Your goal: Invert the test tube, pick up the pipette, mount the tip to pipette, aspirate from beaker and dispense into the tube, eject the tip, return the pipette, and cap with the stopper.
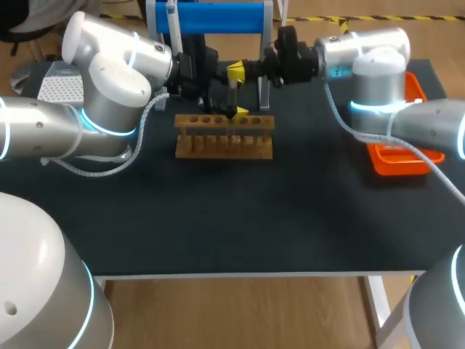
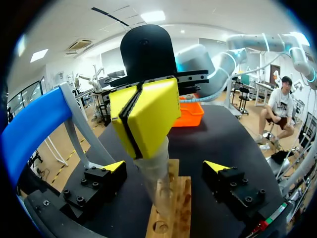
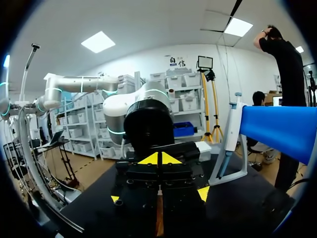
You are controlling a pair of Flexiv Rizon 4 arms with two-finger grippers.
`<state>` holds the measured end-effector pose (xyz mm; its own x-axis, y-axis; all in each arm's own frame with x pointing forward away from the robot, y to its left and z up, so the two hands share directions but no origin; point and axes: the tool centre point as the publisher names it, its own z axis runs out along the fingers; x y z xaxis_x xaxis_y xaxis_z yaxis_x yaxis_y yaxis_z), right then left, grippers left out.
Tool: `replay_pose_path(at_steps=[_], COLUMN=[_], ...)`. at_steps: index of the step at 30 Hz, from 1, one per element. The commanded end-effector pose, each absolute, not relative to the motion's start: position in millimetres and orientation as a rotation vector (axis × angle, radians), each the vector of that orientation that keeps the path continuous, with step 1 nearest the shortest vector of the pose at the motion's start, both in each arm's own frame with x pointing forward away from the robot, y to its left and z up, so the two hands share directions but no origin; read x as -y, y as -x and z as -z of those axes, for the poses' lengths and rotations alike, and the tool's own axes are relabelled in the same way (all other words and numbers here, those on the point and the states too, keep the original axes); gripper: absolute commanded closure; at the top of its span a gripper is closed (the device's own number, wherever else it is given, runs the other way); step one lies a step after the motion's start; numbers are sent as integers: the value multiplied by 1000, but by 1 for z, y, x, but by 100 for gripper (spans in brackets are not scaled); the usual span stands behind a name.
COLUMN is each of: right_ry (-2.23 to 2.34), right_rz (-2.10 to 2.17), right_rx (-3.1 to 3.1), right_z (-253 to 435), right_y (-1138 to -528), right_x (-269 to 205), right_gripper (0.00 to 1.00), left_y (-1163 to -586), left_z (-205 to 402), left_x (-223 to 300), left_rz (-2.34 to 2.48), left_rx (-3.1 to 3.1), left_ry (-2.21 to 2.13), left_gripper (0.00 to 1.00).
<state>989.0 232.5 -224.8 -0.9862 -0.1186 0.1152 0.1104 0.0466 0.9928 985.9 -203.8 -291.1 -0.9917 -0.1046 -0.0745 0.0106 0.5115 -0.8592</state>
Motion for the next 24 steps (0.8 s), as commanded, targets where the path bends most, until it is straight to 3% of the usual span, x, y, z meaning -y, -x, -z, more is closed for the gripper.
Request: replay_pose_path(at_steps=[1,3,4,14,24], right_ry=[-5,3,2,0,7], right_rz=[2106,2131,2139,2146,1943], right_rx=[2128,2118,2117,2247,2542], right_z=[225,219,215,200,211], right_y=[-988,-988,-989,-989,-986], right_x=[-231,-229,-228,-200,-136], right_gripper=[100,53,0,0,0], left_y=[-986,-986,-986,-986,-986], left_z=[291,291,291,291,291], left_x=[204,204,204,204,204], left_rz=[1494,1494,1494,1494,1494], left_rx=[-2628,-2628,-2628,-2628,-2628], left_ry=[83,83,83,83,83], left_gripper=[0,0,0,0,0])
